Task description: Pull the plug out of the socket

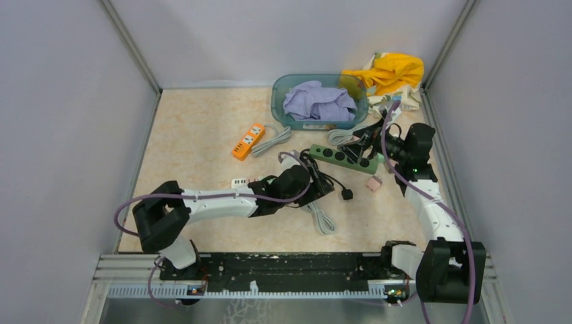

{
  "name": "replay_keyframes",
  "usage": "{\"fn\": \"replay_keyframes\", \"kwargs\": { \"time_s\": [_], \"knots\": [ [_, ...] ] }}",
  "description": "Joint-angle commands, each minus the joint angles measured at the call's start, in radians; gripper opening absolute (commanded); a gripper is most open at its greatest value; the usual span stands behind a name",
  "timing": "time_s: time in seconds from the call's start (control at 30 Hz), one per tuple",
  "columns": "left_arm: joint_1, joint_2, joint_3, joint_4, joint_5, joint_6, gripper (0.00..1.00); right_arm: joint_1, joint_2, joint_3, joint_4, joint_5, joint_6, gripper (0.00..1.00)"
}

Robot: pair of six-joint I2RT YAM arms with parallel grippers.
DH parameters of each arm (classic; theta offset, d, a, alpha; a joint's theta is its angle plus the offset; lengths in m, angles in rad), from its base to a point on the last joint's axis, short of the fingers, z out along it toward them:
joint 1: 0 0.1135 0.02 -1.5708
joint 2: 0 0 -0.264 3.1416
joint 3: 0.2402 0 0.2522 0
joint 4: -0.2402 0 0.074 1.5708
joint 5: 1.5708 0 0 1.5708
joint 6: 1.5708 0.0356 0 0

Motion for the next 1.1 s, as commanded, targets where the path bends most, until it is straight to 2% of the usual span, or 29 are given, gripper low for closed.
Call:
{"fn": "replay_keyframes", "kwargs": {
  "time_s": [0.0, 0.03, 0.1, 0.13, 0.27, 0.43, 0.57, 0.73, 0.8, 0.87, 1.0, 1.07],
  "knots": [
    [-0.013, -0.052, 0.013, 0.159, 0.054, 0.374, 0.78, -0.006, -0.021, 0.017, 0.018, -0.007, -0.026, 0.99],
    [-0.013, -0.071, -0.012, 0.204, 0.085, 0.462, 0.81, -0.007, -0.022, 0.017, 0.018, -0.008, -0.027, 0.99],
    [-0.013, -0.118, -0.067, 0.275, 0.152, 0.621, 0.98, -0.007, -0.021, 0.017, 0.017, -0.009, -0.032, 0.99],
    [-0.014, -0.143, -0.086, 0.285, 0.182, 0.680, 1.00, -0.008, -0.019, 0.017, 0.016, -0.009, -0.035, 0.99],
    [-0.012, -0.240, -0.139, 0.231, 0.212, 0.886, 1.00, -0.008, -0.015, 0.017, 0.009, -0.009, -0.045, 0.99],
    [-0.011, -0.370, -0.209, 0.152, 0.108, 1.066, 1.00, -0.009, -0.013, 0.014, 0.006, -0.021, -0.063, 0.99],
    [-0.011, -0.467, -0.248, 0.091, 0.012, 1.167, 1.00, -0.007, -0.009, 0.009, 0.014, -0.037, -0.066, 0.99],
    [0.021, -0.619, -0.338, 0.119, -0.047, 1.213, 1.00, -0.007, -0.001, 0.006, 0.017, -0.046, -0.072, 0.99],
    [0.085, -0.679, -0.367, 0.126, -0.002, 1.195, 1.00, -0.009, 0.003, 0.004, 0.017, -0.046, -0.075, 0.99],
    [0.188, -0.732, -0.366, 0.103, 0.137, 1.171, 1.00, -0.008, 0.008, 0.003, 0.018, -0.049, -0.080, 0.99],
    [0.423, -0.792, -0.302, 0.007, 0.342, 1.139, 1.00, -0.008, 0.016, 0.000, 0.023, -0.061, -0.083, 0.99],
    [0.494, -0.793, -0.237, -0.065, 0.378, 1.164, 1.00, -0.008, 0.017, -0.002, 0.024, -0.066, -0.086, 0.99]
  ]
}}
